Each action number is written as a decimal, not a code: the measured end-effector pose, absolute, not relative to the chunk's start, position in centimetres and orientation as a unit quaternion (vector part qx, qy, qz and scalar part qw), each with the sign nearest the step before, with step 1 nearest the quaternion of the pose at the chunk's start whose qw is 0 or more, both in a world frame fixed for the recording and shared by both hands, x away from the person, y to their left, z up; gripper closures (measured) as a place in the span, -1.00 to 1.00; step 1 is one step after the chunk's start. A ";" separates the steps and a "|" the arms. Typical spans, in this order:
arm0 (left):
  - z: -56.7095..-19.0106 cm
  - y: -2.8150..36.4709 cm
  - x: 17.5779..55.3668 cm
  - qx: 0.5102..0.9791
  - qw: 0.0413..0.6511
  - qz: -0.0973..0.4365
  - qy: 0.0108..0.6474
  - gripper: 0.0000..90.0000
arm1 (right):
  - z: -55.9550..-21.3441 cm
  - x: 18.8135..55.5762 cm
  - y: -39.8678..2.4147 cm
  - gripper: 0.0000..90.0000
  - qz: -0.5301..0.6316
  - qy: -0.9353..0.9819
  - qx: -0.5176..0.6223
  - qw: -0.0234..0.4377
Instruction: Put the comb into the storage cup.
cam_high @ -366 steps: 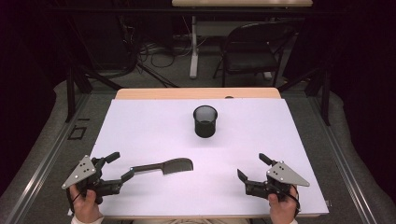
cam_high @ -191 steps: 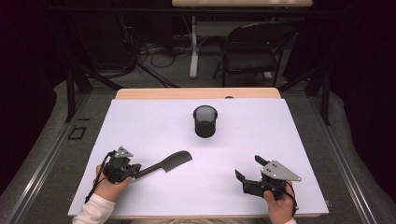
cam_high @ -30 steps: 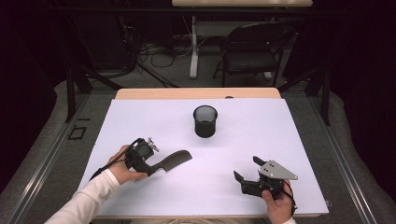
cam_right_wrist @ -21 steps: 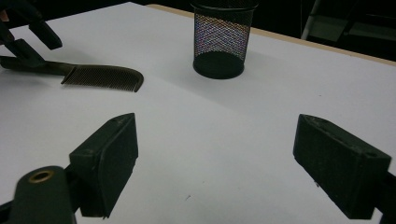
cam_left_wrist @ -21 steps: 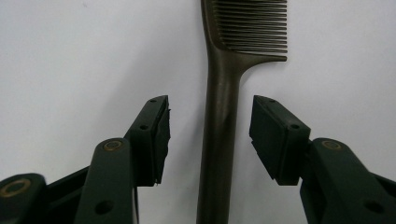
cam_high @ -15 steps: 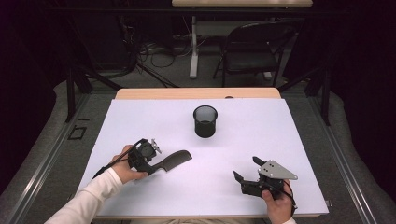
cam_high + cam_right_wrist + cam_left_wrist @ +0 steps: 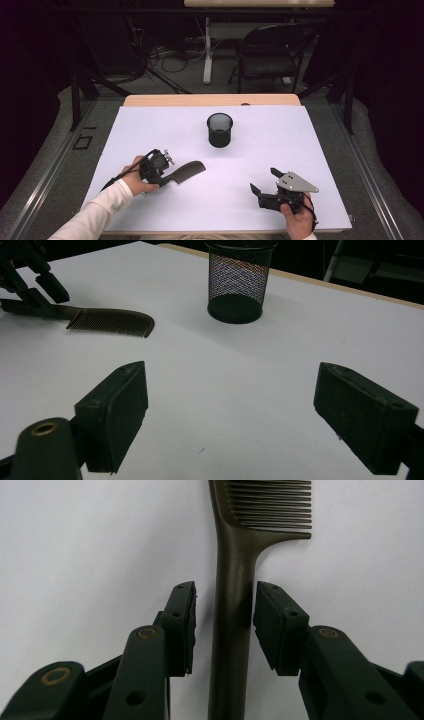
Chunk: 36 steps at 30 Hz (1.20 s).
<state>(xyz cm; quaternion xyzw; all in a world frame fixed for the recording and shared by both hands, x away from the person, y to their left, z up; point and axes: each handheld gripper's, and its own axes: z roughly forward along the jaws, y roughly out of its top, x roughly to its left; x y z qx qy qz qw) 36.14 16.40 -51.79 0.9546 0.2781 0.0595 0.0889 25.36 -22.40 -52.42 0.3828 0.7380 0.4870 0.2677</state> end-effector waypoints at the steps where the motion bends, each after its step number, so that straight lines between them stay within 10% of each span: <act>1: -51.8 16.4 36.2 0.955 0.087 0.059 0.278 0.37 | -52.4 25.4 -22.4 -0.69 0.487 0.738 0.383 0.268; 36: -52.4 15.7 36.3 0.961 0.069 0.050 0.263 0.59 | -52.5 25.4 -22.4 -0.69 0.486 0.740 0.382 0.265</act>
